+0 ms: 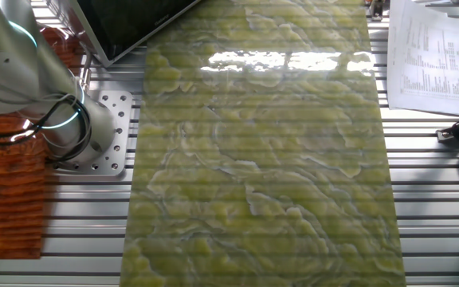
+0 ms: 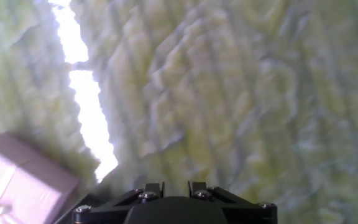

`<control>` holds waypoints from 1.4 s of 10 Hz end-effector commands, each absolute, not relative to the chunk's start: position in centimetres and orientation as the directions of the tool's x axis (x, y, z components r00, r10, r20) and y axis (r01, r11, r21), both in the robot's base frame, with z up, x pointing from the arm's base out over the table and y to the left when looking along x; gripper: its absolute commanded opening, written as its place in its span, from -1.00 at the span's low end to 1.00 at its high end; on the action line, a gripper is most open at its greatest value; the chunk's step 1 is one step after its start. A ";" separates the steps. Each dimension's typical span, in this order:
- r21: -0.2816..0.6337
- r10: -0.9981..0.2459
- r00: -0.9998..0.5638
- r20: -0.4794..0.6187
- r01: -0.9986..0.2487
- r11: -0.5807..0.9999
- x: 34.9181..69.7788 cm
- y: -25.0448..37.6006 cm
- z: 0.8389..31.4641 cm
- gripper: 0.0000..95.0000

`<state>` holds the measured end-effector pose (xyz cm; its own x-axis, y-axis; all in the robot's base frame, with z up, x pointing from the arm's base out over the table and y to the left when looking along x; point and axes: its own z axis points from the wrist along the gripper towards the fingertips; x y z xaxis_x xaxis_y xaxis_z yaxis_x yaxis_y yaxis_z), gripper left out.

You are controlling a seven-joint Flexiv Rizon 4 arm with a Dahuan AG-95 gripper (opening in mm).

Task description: Open the microwave door

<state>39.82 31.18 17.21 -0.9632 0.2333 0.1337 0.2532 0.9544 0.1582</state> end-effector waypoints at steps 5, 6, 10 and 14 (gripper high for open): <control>0.150 0.198 -0.971 0.133 0.217 0.965 39.3 32.2 17.1 -0.60; 0.150 0.179 -0.976 0.122 0.197 0.969 39.3 32.1 17.2 -0.60; 0.150 0.087 -0.994 0.071 0.097 0.984 39.3 32.1 17.2 -0.60; 0.170 0.170 -0.982 0.087 0.183 0.968 39.3 32.1 17.2 -0.60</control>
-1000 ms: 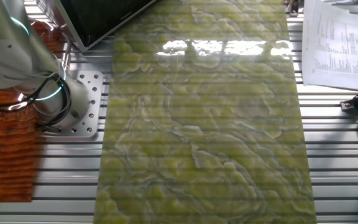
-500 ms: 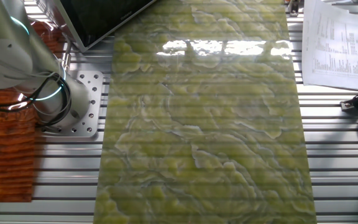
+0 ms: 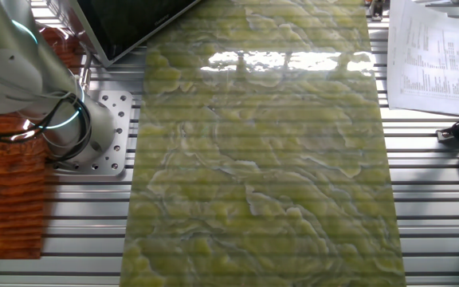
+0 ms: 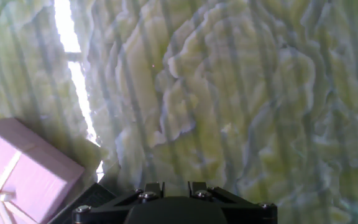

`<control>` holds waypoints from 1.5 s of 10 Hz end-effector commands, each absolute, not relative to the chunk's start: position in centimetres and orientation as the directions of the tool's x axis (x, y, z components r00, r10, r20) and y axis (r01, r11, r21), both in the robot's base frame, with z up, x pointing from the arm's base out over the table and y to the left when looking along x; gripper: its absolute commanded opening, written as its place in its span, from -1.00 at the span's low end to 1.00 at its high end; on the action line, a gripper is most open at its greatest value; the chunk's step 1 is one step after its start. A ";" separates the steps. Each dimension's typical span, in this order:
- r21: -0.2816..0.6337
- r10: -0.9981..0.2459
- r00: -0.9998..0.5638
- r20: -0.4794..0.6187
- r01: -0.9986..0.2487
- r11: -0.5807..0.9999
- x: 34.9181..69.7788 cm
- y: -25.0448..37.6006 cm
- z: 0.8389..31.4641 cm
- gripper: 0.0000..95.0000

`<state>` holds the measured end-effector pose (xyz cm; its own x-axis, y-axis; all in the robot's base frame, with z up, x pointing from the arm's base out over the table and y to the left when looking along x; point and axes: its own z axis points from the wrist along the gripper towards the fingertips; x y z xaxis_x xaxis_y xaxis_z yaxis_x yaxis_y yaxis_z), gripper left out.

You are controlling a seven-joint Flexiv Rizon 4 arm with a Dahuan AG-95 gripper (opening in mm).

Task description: Open the microwave door

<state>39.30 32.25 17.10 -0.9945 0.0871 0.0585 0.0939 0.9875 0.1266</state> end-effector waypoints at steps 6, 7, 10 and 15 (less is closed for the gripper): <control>0.264 0.224 -0.965 0.136 0.253 0.931 37.2 35.8 16.7 -0.60; 0.274 0.223 -0.965 0.138 0.253 0.928 36.7 36.3 16.6 -0.20; 0.297 0.216 -0.965 0.152 0.253 0.921 34.9 37.7 17.0 -0.20; 0.298 0.216 -0.965 0.152 0.253 0.921 32.9 36.7 16.7 -0.60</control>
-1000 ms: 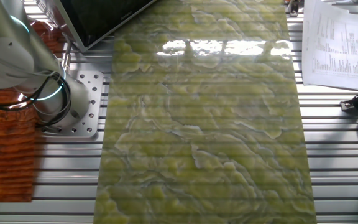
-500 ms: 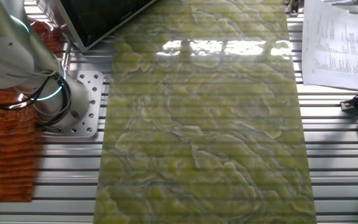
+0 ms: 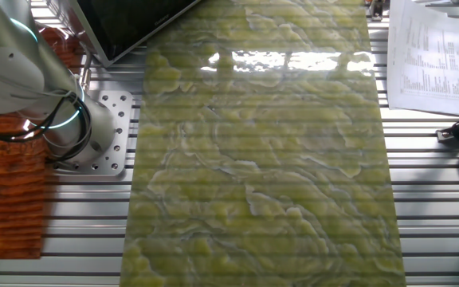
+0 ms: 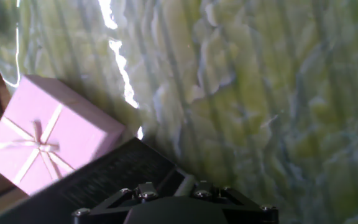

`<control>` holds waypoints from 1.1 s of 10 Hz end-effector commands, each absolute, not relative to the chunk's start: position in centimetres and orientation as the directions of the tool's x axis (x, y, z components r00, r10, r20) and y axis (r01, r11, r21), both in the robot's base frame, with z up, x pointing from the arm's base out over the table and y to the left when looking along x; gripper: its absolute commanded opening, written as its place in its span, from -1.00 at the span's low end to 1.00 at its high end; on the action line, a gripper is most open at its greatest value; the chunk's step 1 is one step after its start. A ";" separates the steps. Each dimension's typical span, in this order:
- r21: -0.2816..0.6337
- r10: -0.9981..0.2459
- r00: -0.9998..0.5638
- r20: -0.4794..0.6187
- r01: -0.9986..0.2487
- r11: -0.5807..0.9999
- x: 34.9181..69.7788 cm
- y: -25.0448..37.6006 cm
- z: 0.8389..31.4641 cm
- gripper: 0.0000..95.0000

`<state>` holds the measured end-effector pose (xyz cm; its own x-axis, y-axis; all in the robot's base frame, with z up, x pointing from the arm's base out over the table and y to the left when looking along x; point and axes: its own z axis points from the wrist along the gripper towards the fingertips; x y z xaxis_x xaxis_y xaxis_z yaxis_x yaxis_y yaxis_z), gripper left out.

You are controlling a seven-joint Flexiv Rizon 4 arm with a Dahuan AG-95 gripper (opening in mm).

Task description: Open the microwave door

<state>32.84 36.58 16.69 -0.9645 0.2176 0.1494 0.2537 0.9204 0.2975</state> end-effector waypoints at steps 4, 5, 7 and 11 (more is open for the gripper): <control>0.324 0.212 -0.965 0.156 0.253 0.912 32.4 37.0 17.3 -0.20; 0.334 0.211 -0.965 0.158 0.253 0.908 32.4 37.1 17.3 -0.20; 0.369 0.204 -0.965 0.167 0.253 0.894 32.0 37.4 17.9 -0.20; 0.402 0.197 -0.965 0.175 0.253 0.880 31.2 38.0 18.7 -0.60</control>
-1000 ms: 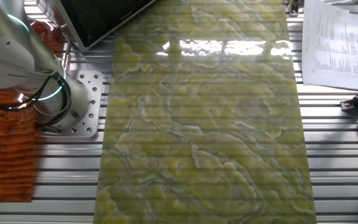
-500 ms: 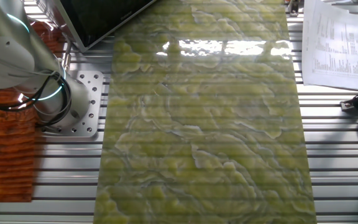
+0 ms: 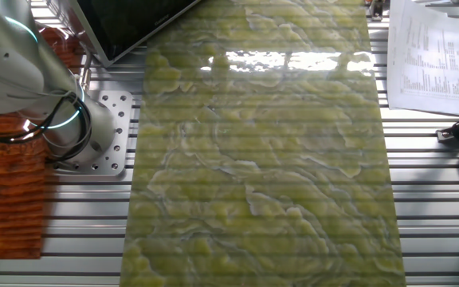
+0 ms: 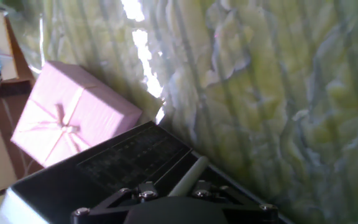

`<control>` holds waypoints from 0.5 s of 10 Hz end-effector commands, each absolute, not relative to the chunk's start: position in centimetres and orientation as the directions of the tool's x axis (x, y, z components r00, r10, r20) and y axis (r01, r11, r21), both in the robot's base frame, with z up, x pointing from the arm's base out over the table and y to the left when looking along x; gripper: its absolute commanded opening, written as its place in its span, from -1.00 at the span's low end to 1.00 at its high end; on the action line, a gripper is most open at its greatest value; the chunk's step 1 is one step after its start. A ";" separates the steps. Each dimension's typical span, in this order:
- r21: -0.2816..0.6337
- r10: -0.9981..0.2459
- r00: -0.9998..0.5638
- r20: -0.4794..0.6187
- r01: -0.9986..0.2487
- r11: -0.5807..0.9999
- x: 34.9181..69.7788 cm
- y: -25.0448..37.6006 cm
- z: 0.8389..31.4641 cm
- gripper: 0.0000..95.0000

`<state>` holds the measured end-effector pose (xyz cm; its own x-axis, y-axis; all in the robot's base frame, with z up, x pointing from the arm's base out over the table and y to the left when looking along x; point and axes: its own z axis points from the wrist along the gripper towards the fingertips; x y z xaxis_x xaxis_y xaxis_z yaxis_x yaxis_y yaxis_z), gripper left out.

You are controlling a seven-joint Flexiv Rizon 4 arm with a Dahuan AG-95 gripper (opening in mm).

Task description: Open the microwave door

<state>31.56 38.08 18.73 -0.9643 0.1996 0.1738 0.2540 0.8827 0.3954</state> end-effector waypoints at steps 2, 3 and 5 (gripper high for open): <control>0.421 0.205 -0.966 0.159 0.254 0.871 31.4 38.6 18.6 -0.60; 0.396 0.207 -0.966 0.157 0.254 0.882 31.6 38.9 18.7 -1.00; 0.202 0.219 -0.960 0.172 0.252 0.946 31.7 38.8 18.9 -1.00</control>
